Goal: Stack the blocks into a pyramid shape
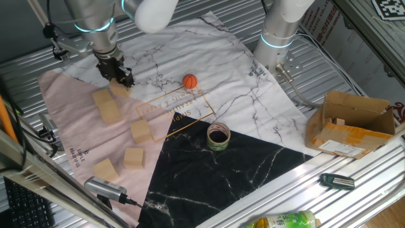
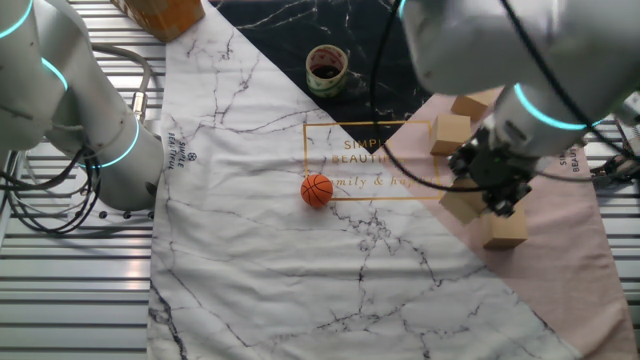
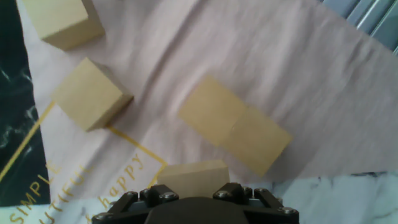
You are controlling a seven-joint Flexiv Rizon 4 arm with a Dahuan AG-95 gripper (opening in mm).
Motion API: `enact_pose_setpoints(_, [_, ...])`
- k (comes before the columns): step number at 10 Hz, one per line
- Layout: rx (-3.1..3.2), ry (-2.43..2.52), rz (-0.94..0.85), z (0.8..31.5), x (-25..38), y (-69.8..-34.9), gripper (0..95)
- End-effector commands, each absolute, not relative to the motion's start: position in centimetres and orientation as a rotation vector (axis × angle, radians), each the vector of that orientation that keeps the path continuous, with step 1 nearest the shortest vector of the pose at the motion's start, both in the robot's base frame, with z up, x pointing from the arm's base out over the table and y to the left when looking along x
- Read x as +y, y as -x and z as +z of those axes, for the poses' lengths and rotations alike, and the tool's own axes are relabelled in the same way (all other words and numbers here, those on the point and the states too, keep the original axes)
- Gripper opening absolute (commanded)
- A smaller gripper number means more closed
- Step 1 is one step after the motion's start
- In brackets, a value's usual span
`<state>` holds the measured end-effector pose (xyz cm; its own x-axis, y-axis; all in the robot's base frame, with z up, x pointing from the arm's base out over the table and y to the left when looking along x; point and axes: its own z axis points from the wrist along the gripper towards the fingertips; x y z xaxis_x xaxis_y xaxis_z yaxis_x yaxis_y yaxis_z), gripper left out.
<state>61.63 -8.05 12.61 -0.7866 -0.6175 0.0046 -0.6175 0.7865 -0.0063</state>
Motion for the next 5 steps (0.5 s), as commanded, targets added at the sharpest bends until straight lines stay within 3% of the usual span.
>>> enact_pose_setpoints(1, [-2.933,-1.146,0.003,13.4,-7.2,-62.8,0.0])
enact_pose_setpoints(5, [-2.854,-1.320,0.002,13.9,-4.1,-65.7,0.0])
